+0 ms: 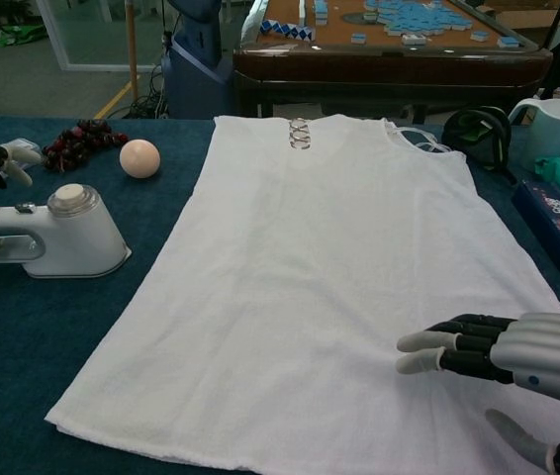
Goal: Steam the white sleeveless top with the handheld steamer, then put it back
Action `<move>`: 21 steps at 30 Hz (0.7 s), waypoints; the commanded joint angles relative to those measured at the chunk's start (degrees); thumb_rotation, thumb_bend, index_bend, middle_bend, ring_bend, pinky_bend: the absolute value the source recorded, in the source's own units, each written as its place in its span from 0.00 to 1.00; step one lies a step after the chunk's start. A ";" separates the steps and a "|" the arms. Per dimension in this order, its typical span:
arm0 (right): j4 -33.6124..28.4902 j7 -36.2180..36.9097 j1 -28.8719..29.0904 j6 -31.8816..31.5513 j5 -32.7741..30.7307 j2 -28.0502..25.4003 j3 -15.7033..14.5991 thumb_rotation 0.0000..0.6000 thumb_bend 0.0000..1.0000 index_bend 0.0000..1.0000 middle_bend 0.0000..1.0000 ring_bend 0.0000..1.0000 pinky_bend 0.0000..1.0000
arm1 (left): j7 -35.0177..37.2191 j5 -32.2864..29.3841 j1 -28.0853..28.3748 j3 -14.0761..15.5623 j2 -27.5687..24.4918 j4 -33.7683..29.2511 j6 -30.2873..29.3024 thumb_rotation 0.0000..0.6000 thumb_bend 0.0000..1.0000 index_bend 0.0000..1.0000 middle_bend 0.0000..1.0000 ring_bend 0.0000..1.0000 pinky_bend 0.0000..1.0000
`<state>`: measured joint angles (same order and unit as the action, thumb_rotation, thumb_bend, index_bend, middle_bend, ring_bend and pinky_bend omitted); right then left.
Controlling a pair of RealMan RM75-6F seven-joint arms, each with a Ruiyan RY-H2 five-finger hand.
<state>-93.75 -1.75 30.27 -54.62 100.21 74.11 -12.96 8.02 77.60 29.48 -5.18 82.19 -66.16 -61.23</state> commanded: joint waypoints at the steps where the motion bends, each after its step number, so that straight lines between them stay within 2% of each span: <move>1: -0.28 0.64 -0.40 -1.53 0.38 -0.87 0.12 0.80 0.71 0.00 0.05 0.00 0.00 | -0.06 -0.67 -1.42 -0.62 -2.31 -3.51 -1.76 1.00 0.13 0.07 0.19 0.22 0.42; 6: -1.31 1.53 -1.69 -5.74 0.59 -3.57 0.75 0.81 0.71 0.00 0.06 0.00 0.00 | 0.63 -0.87 -3.45 -1.28 -6.18 -9.57 -4.74 1.00 0.13 0.08 0.19 0.22 0.42; 9: -1.65 0.64 -3.31 -9.01 -0.48 -5.48 1.69 0.93 0.70 0.00 0.06 0.00 0.00 | 1.18 -0.79 -4.82 -1.83 -8.42 -13.06 -7.16 1.00 0.13 0.08 0.19 0.22 0.42; 11: -1.95 0.48 -4.50 -10.98 -1.84 -6.58 2.46 0.99 0.64 0.00 0.07 0.00 0.00 | 0.80 -0.71 -5.70 -2.08 -9.64 -14.82 -8.78 1.00 0.13 0.08 0.19 0.22 0.42; 15: -2.15 0.74 -7.34 -15.91 -4.59 -8.76 4.34 1.00 0.47 0.00 0.09 0.00 0.00 | -1.31 -1.43 -7.94 -2.63 -12.06 -18.79 -12.36 1.00 0.13 0.09 0.19 0.22 0.42; 21: -1.58 -1.39 -12.10 -22.39 -7.91 -11.60 6.17 1.00 0.44 0.00 0.14 0.00 0.00 | -7.10 -1.81 -12.51 -2.30 -13.48 -23.92 -19.76 1.00 0.13 0.13 0.19 0.22 0.42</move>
<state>-95.41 -2.43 19.60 -75.50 93.56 63.67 -7.54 3.11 75.88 18.82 -7.69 69.27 -88.49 -78.58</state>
